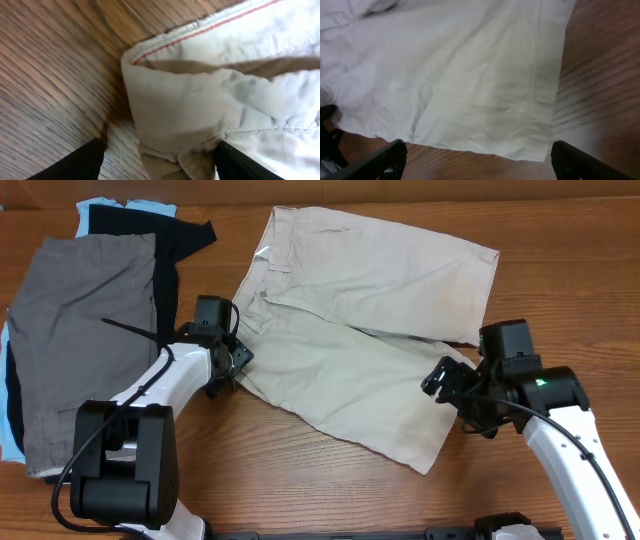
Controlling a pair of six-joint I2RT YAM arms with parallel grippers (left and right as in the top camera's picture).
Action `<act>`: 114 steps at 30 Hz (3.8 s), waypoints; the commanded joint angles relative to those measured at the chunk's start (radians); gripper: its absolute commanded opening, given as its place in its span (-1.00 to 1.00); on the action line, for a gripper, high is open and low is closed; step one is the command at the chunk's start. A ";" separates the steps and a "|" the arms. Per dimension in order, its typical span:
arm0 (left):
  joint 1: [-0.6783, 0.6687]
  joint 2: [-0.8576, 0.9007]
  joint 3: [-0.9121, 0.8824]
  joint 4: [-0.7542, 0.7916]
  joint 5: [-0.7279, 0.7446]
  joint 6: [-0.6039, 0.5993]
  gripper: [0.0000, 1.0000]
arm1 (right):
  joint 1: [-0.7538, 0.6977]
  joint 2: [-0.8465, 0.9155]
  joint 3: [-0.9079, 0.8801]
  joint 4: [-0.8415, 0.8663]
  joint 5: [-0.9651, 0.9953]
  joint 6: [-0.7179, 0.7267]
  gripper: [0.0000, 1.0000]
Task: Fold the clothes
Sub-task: 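Move both grippers to the shorts' left edge and lower leg, then grasp the left waist edge and right leg hem with both grippers, then lift the lower half and fold it up onto the top half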
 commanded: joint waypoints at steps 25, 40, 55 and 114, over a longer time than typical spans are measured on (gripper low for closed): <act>0.003 0.008 -0.016 0.041 0.043 -0.034 -0.92 | 0.209 0.126 -0.312 0.136 -0.012 0.344 0.77; 0.003 0.008 -0.016 -0.065 0.040 -0.007 -0.91 | 0.346 0.132 -0.389 0.219 -0.044 0.379 0.33; 0.010 0.005 -0.011 -0.155 0.031 0.080 -0.91 | 0.238 0.129 -0.365 0.227 0.084 0.348 -0.92; 0.097 -0.076 0.457 -0.413 -0.208 0.208 -0.91 | -0.240 0.484 0.369 0.399 0.072 -0.370 -0.92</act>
